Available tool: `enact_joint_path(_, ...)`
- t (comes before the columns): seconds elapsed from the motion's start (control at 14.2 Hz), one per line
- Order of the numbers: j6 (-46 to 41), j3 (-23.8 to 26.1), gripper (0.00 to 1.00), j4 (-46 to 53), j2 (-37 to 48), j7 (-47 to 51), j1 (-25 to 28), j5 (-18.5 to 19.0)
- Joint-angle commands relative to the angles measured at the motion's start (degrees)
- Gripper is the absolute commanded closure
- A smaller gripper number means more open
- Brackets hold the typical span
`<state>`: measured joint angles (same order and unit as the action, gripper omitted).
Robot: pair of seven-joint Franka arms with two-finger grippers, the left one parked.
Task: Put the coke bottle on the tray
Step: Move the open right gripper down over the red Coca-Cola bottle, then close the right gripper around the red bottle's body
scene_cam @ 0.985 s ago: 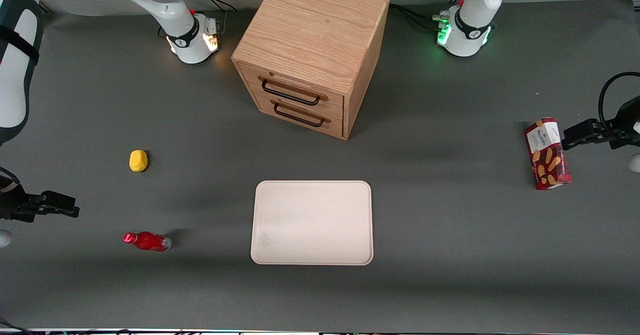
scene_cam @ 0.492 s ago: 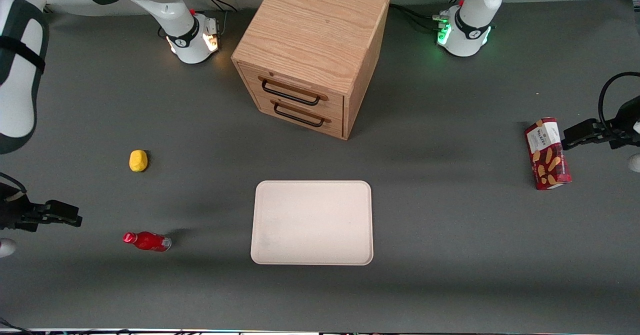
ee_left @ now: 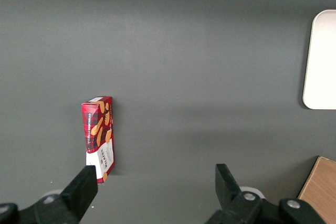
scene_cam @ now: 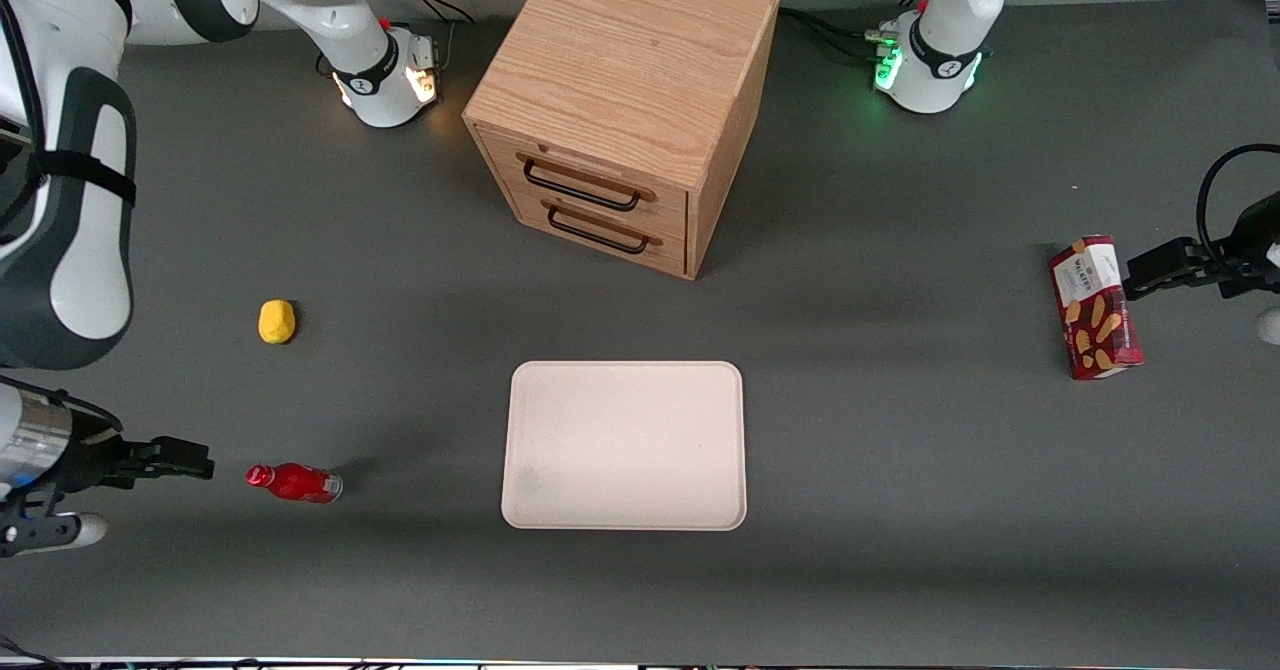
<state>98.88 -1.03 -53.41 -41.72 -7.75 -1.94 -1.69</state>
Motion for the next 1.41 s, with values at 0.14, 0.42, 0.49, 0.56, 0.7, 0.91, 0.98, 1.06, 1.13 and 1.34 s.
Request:
enact_joint_path(0.14,4.2,0.1,0.0,-4.8,-2.0,0.5,0.2,-1.2)
enact_joint_path(0.42,7.8,0.1,0.0,-6.5,-4.2,0.9,1.1,-1.1)
enact_joint_path(0.49,7.9,0.1,0.0,-6.5,-4.5,1.0,1.1,-1.1)
enact_joint_path(0.56,8.0,0.1,0.0,-6.5,-4.9,1.0,1.1,-1.1)
enact_joint_path(0.7,8.3,0.1,0.0,-6.6,-4.9,1.1,1.6,-0.8)
enact_joint_path(0.91,8.3,0.1,0.0,-6.7,-5.6,1.2,1.7,-0.4)
enact_joint_path(0.98,8.5,0.1,0.0,-7.1,-5.6,1.2,1.7,-0.2)
enact_joint_path(1.06,9.6,0.1,0.0,-7.8,-5.7,1.2,1.7,0.4)
enact_joint_path(1.13,10.4,0.1,0.0,-8.1,-5.7,1.2,1.7,0.5)
enact_joint_path(1.34,10.4,0.0,0.01,-8.2,-5.7,1.2,1.7,1.2)
